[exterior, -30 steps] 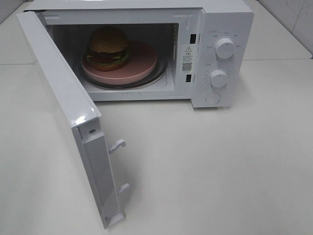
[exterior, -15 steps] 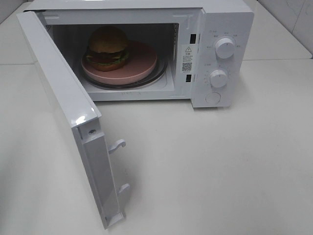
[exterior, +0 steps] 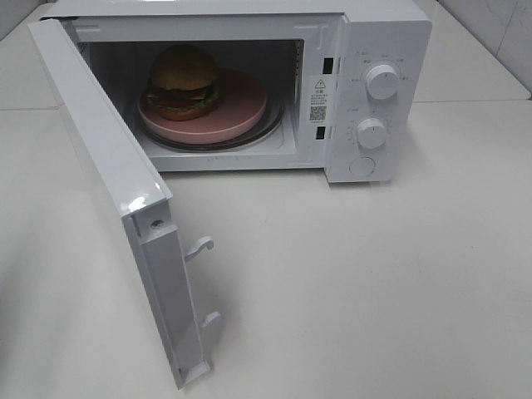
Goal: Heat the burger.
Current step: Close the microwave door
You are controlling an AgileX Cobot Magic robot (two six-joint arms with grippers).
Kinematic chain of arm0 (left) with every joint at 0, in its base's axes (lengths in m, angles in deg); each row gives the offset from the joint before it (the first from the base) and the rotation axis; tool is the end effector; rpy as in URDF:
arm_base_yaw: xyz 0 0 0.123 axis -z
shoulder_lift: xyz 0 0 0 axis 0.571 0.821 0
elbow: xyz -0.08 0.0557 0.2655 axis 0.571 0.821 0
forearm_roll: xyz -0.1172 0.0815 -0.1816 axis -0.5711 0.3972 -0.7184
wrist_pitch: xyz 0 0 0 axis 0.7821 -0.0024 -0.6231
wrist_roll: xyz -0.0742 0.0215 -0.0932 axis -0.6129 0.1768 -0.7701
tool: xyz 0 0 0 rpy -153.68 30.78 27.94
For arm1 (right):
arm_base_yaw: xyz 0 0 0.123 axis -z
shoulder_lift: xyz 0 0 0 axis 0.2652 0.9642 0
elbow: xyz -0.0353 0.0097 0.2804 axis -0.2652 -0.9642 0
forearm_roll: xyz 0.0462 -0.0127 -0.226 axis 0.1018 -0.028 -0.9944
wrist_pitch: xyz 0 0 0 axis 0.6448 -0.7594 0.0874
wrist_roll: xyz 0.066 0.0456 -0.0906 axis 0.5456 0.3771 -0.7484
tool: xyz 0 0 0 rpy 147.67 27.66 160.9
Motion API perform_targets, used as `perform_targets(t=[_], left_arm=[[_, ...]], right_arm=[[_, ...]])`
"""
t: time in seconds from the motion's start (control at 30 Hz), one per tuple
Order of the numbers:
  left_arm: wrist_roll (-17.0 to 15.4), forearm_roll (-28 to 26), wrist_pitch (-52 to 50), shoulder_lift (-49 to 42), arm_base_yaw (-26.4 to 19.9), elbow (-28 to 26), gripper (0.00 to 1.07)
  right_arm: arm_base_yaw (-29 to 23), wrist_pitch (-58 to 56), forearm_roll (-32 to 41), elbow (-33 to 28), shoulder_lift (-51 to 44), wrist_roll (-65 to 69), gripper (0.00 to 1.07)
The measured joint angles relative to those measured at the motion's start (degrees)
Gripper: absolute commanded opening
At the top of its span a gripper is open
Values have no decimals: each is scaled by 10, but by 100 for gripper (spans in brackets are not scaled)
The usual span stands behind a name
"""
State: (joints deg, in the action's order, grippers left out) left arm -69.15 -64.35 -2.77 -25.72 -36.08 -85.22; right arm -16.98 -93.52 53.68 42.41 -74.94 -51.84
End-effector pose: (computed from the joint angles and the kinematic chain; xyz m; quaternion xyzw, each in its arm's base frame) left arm 0.1376 0.0035 0.2363 -0.0366 0.7489 -0.0153 0.6615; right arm 0.0105 -0.0035 0.2611 -0.0022 0.8299 -0.0049 0.5578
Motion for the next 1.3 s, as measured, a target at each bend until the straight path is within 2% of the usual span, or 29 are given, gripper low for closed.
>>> perform_targets(t=[0.03,0.1,0.13,0.27,0.3,0.37,0.6,0.73,0.87,1.1,1.13,1.3], left_arm=[[-3,7,-32,42,0,2,0],[-4,15,-46,61,0,2,0],[-5,26,-84,106,0,3,0],[-5,37,-146,168,0,3,0],[-5,40,-191,211,0,3,0],[-5,40,-208,229,0,3,0],[-5,40,-370,380,0,3,0],[-5,42,-416,428,0,3,0],[-9,70,-494,501,0,3,0],[-19,109,-523,570,0,-5,0],[-22,132,-524,588,0,-16,0],[-25,184,-528,622,0,-39,0]], right_arm=[[0,0,0,0,0,0,38],[0,0,0,0,0,0,38],[0,0,0,0,0,0,38],[0,0,0,0,0,0,38],[0,0,0,0,0,0,38],[0,0,0,0,0,0,38],[0,0,0,0,0,0,38],[0,0,0,0,0,0,38],[0,0,0,0,0,0,38],[0,0,0,0,0,0,38],[0,0,0,0,0,0,38],[0,0,0,0,0,0,38]])
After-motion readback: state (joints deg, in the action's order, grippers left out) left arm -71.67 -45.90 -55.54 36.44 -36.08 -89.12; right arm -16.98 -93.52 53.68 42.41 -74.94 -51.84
